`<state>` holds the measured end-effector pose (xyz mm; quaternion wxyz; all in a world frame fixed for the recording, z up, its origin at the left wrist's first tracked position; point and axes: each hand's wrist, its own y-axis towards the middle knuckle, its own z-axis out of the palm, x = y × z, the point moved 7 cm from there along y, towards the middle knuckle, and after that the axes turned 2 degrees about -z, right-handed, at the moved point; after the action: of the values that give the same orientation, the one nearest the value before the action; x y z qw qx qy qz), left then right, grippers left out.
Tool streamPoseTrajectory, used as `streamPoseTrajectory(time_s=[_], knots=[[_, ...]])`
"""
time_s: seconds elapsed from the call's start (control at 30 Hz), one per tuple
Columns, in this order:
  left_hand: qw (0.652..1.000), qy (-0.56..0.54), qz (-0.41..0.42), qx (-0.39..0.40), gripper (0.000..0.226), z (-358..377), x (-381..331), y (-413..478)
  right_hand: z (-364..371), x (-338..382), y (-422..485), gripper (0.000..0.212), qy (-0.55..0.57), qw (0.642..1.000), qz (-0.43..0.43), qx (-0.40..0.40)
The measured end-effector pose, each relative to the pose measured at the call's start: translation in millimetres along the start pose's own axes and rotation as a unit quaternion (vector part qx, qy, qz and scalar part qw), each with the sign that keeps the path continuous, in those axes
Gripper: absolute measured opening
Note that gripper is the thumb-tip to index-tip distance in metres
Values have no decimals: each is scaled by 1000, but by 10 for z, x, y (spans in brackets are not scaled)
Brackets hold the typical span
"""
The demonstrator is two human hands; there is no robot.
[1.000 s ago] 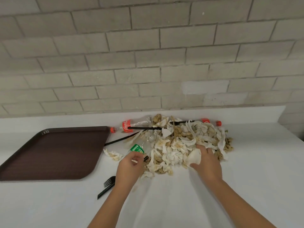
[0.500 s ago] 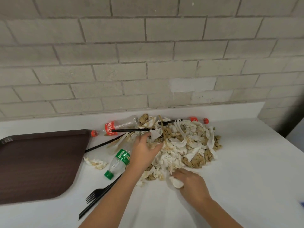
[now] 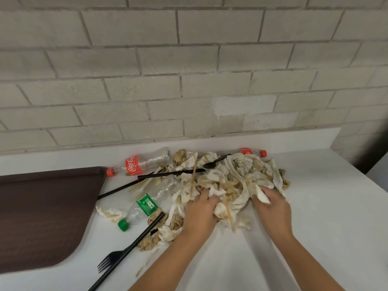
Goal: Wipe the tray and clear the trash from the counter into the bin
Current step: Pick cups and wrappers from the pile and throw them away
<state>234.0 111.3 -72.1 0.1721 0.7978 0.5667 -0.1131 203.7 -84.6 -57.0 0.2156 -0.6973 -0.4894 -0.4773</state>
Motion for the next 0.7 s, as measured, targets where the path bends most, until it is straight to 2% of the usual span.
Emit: streamPoseTrajectory(time_s=[0.1,0.23,0.37,0.43,0.47,0.5,0.53,0.6,0.63,0.7], knots=[[997,-16,72,-38,46,37,-71,-187,22,-17,32,25,35,999,15,-17],[993,-21,105,-42,42,36,-125,-351,84,-128,-16,25,34,999,32,-3],[980,-110,77,-149,38,-467,-186,-305,44,-186,-72,23,42,998,42,-6],[966,-134,24,-221,33,-745,-69,-120,-5,-152,-81,20,56,997,45,-6],[966,-135,-4,-222,33,-822,14,34,-33,-132,-75,18,62,997,47,-7],[975,-124,-26,-185,36,-830,93,220,-61,-109,-65,16,67,997,48,-7],[988,-107,-48,-103,40,-757,168,412,-85,-78,-57,16,74,996,47,-7],[987,-77,-74,124,46,-457,235,657,-116,-16,-50,17,85,995,44,-3],[975,-60,-66,201,48,-337,219,697,-130,9,-54,22,87,995,43,-1],[964,-29,-37,263,46,-222,138,726,-180,54,-85,33,98,994,45,1]])
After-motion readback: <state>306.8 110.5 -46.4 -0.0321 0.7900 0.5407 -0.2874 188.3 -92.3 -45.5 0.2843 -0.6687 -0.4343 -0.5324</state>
